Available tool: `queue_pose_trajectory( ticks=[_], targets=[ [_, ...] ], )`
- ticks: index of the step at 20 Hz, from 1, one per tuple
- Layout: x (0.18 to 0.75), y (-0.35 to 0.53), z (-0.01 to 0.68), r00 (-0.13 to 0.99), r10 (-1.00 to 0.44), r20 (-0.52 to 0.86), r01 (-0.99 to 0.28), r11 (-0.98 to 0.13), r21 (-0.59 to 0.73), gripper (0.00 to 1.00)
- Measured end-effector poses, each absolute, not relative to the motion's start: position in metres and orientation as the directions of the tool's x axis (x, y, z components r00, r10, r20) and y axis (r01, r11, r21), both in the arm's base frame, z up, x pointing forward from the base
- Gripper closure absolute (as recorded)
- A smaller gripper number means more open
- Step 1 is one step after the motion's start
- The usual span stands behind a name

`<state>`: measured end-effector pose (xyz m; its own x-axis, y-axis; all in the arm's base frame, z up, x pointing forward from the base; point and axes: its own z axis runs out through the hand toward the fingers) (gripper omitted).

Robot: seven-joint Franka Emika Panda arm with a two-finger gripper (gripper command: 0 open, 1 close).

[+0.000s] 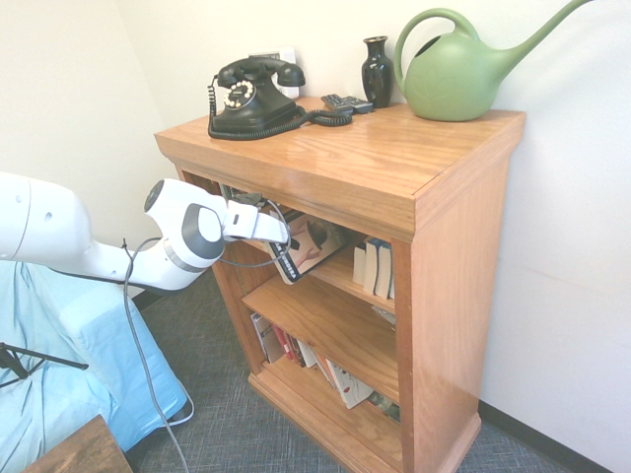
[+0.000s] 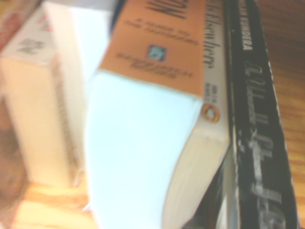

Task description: Organize the shelf

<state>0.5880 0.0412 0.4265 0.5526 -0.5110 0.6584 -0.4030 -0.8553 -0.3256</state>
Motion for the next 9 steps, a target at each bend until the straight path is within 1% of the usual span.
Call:
queue_pose_trajectory(
  ticks=[5,9],
  targets=[
    [0.546,0.043,0.423,0.562,-0.501,0.659,-0.389,-0.863,-0.324,0.00],
    [0.511,0.043,0.424,0.549,-0.528,0.648,-0.405,-0.846,-0.347,0.00]
  ],
)
